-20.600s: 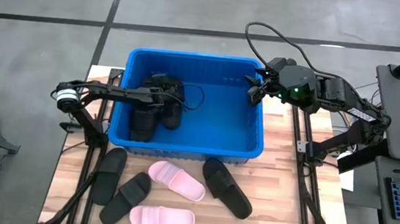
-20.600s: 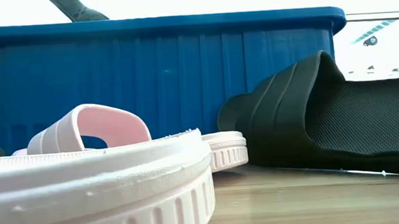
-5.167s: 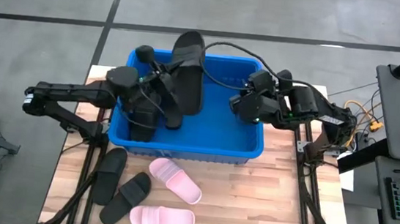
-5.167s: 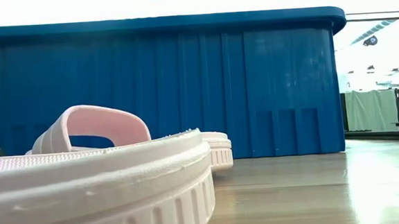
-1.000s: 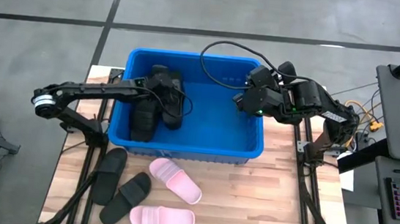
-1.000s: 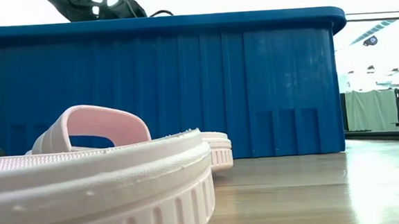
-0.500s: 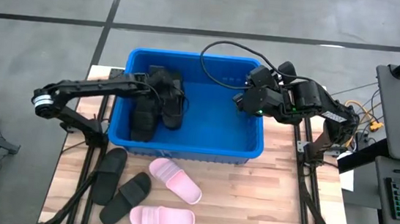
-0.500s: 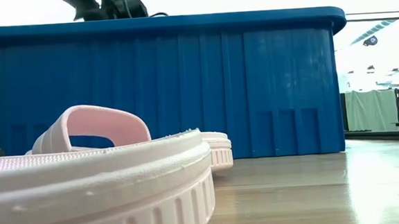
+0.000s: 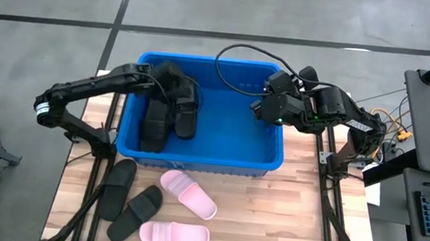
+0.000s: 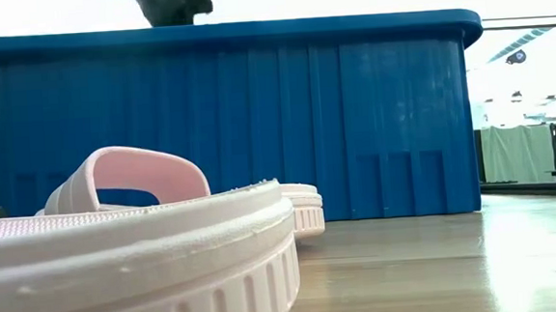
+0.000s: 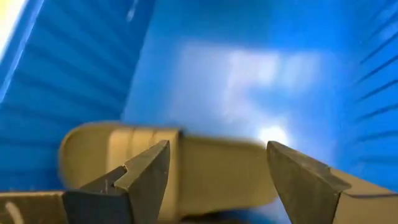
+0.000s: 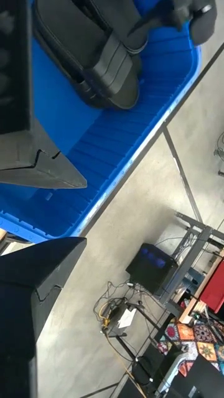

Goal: Pick and place slides into bin
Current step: Put the top pink slide into the blue container

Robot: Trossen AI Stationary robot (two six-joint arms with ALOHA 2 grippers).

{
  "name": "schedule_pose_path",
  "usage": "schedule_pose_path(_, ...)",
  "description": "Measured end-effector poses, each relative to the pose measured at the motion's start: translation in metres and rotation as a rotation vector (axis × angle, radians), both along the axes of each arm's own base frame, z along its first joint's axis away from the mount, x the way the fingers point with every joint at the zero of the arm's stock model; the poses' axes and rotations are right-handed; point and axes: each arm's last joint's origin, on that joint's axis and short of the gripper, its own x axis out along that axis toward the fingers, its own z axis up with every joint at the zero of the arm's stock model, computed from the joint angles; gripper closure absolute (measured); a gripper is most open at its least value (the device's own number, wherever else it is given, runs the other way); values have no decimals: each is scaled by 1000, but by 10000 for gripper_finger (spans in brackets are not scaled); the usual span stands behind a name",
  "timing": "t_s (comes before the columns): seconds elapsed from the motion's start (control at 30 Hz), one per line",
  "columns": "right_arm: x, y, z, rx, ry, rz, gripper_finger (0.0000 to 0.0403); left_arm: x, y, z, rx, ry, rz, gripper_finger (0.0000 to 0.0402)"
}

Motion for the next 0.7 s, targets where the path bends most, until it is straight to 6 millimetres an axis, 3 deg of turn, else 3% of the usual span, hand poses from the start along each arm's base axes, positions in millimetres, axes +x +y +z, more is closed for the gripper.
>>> schedule_pose_path(0.13, 0, 0, 0, 0, 0, 0, 275, 2, -9, 23, -152, -142, -68, 151)
schedule_pose_path(0.27, 0, 0, 0, 1, 6, 5, 275, -1, -24, 44, -465, -278, -245, 151)
schedule_pose_path(0.43, 0, 0, 0, -6, 29, 19, 275, -13, -39, 63, -793, -339, -270, 151)
schedule_pose_path(0.57, 0, -1, 0, -7, 32, 16, 275, -26, -51, 75, -877, -355, -245, 151)
schedule_pose_path(0.7, 0, -1, 0, -7, 32, 15, 275, -37, -62, 85, -843, -397, -244, 151)
